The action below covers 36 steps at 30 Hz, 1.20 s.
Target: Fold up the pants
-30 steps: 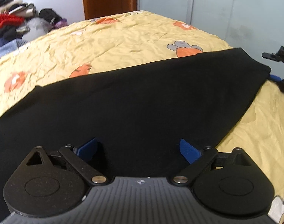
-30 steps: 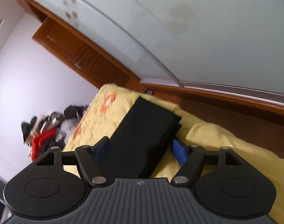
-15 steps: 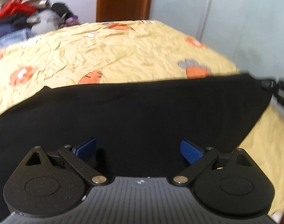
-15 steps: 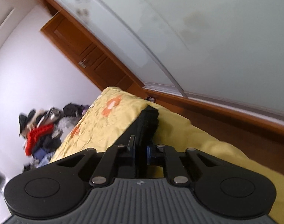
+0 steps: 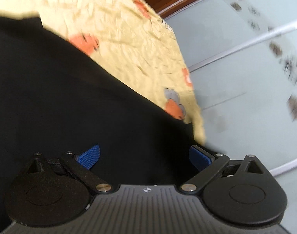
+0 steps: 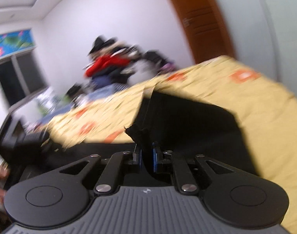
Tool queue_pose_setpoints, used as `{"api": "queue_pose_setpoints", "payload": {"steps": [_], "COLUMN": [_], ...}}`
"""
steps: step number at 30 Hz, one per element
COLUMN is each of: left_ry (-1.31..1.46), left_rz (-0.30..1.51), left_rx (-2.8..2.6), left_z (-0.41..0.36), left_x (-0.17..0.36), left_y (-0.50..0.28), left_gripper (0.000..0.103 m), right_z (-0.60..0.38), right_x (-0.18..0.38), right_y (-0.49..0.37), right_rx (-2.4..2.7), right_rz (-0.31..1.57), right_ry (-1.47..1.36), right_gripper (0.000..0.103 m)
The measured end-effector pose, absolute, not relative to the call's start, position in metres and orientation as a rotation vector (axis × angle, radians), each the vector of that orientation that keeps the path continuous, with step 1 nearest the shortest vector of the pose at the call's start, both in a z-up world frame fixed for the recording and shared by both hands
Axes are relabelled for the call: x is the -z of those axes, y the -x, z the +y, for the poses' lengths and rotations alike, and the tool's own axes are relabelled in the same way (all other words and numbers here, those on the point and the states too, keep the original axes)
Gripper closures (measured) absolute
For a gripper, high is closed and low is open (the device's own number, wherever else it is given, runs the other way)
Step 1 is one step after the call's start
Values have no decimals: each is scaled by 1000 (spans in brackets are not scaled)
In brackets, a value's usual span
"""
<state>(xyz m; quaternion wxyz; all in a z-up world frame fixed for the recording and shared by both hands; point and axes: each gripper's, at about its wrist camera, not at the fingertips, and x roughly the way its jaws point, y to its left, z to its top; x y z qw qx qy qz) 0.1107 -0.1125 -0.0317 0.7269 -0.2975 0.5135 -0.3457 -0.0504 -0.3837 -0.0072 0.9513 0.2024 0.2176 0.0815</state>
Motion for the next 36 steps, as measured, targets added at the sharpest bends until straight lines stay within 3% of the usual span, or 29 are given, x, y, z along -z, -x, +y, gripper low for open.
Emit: {"api": "queue_pose_setpoints", "payload": {"steps": [7,10,11,13,15,16,20,24,31,36], "left_ry": [848,892,897,893,824,762,544,369,247,200], "left_rz": [1222,1269,1291,1311,1295,1261,1075,957,947,925], "left_rx": [781,808,813,820,807,771,665,565,483,461], "left_z": [-142,-155,-159,-164,-160,-156,-134,-113,-92,-93], "left_x": [48,51,53,55,52,47,18,0,6,7], "left_y": [-128,-134,-135,-136,-134,-132,-118,-106,-109,-105], "left_gripper": [4,12,18,40,82,88,97,98,98,98], "right_z": [-362,-355,-354,-346,-337,-333,-315,-290,-263,-295], "right_x": [12,9,8,4,2,2,6,8,16,1], "right_y": [50,53,58,56,52,51,39,26,9,29], "right_rx": [-217,-229,-239,-260,-288,-299,-359,-452,-526,-433], "right_rz": [488,476,469,458,454,451,466,480,613,581], "right_ry": [-375,-363,-369,-372,-373,-372,-399,-402,-375,-281], "right_gripper": [93,93,93,93,93,93,93,92,88,88]}}
